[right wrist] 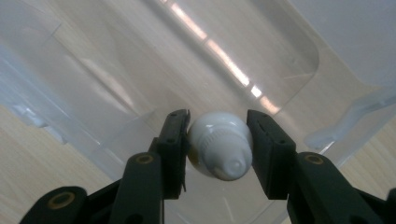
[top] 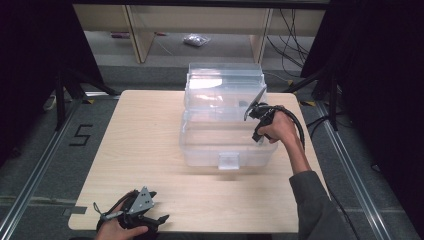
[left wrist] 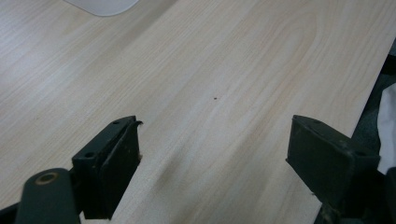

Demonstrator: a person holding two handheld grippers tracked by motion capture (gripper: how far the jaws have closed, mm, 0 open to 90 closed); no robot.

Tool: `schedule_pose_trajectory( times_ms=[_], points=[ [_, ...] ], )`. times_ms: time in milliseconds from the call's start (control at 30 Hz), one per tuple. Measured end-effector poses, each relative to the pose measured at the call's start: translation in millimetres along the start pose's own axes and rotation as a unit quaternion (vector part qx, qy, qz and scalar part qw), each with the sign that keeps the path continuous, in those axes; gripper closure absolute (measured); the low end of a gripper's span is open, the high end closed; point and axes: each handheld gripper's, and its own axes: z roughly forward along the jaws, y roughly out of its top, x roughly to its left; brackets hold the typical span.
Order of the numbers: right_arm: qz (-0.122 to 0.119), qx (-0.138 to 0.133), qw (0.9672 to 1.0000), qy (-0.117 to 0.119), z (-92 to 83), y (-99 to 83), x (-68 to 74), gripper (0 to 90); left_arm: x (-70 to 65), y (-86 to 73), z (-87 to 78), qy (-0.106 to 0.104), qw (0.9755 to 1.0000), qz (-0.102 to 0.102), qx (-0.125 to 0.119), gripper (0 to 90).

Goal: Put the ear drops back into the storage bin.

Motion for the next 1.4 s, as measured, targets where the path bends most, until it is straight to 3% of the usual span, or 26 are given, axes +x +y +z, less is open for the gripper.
schedule_pose_trajectory(
  times_ms=[100, 133, 200, 267, 300, 333, 433, 467, 500, 533, 633, 667, 700, 800, 833, 933, 1033, 1067, 1233, 1300, 1400],
  points=[
    [0.013, 0.011, 0.9998, 0.002, 5.3, 0.3, 0.2, 60.2, -1.3, -0.1, 1.3, -0.003, 1.0, -0.007, 0.004, 16.7],
    [0.028, 0.024, 0.9993, -0.002, 5.6, 0.9, 1.6, 60.2, -0.6, 0.4, 1.1, -0.005, 1.0, 0.003, 0.005, 16.7],
    [0.019, 0.021, 0.9996, -0.004, 9.9, 1.2, -1.3, 60.2, -0.8, 0.3, 1.0, -0.004, 1.0, 0.002, 0.004, 16.7],
    [0.032, 0.028, 0.9991, -0.006, 10.4, 1.8, 0.3, 60.2, -1.5, -0.2, 1.3, -0.003, 0.9999, -0.01, 0.003, 16.7],
    [0.016, 0.022, 0.9996, -0.002, 12.1, 0.8, -2.2, 60.2, -1.4, -0.2, 1.3, -0.003, 0.9999, -0.01, 0.002, 16.7],
    [0.03, 0.025, 0.9992, 0.001, 13.0, 1.1, -0.6, 60.2, -1.3, -0.2, 1.1, -0.003, 1.0, -0.008, 0.003, 16.7],
    [0.034, 0.031, 0.9989, 0.007, 17.4, -0.6, -1.1, 60.2, -0.9, 0.3, 0.5, -0.005, 1.0, 0.0, 0.001, 16.7],
    [0.003, 0.019, 0.9998, 0.002, 20.6, -1.5, -5.2, 60.2, -0.7, 0.2, 1.1, -0.005, 1.0, 0.0, 0.001, 16.7],
    [0.029, 0.029, 0.9991, 0.008, 21.5, -2.3, -2.1, 60.2, -0.7, 0.3, 1.0, -0.004, 1.0, 0.0, 0.003, 16.7],
    [0.033, 0.034, 0.9989, 0.005, 21.6, -2.0, -1.5, 60.2, -1.1, 0.1, 1.2, -0.006, 1.0, -0.003, 0.001, 16.7],
    [0.034, 0.036, 0.9987, 0.007, 24.7, -2.9, -1.2, 60.2, -0.5, 0.3, 1.2, -0.004, 1.0, 0.001, 0.005, 16.6],
    [0.024, 0.033, 0.9991, 0.007, 26.3, -3.8, -2.4, 60.2, -0.5, 0.2, 1.2, -0.005, 1.0, 0.001, 0.005, 16.7],
    [0.038, 0.037, 0.9985, 0.01, 26.6, -3.4, -0.8, 60.2, -0.5, 0.2, 1.2, -0.004, 1.0, 0.001, 0.005, 16.7],
    [0.025, 0.034, 0.9991, 0.009, 31.4, -5.4, -4.7, 60.2, -0.5, 0.2, 1.1, -0.004, 1.0, 0.001, 0.004, 16.6],
    [0.034, 0.036, 0.9987, 0.014, 31.4, -5.3, -3.0, 60.2, -0.5, 0.2, 1.1, -0.004, 1.0, 0.001, 0.004, 16.7],
    [0.033, 0.038, 0.9986, 0.012, 34.5, -6.0, -3.4, 60.2, -0.5, 0.2, 1.3, -0.005, 1.0, 0.002, 0.005, 16.7],
    [0.013, 0.037, 0.9991, 0.013, 38.1, -6.2, -6.4, 60.2, -0.5, 0.2, 1.3, -0.005, 1.0, 0.001, 0.005, 16.6],
    [0.033, 0.042, 0.9985, 0.014, 36.4, -5.0, -2.4, 60.2, -0.5, 0.2, 1.3, -0.005, 1.0, 0.001, 0.005, 16.7],
    [0.036, 0.049, 0.998, 0.017, 38.6, -3.7, -2.1, 60.2, -0.3, 0.2, 1.0, -0.005, 1.0, 0.002, 0.005, 16.7],
    [0.036, 0.051, 0.9979, 0.018, 39.7, -3.7, -2.7, 60.1, -1.4, -0.3, 1.4, -0.003, 0.9999, -0.009, 0.003, 16.7],
    [0.036, 0.051, 0.9979, 0.016, 40.5, -3.9, -2.9, 60.1, -0.2, 0.2, 1.0, -0.005, 1.0, 0.003, 0.005, 16.6]
  ],
)
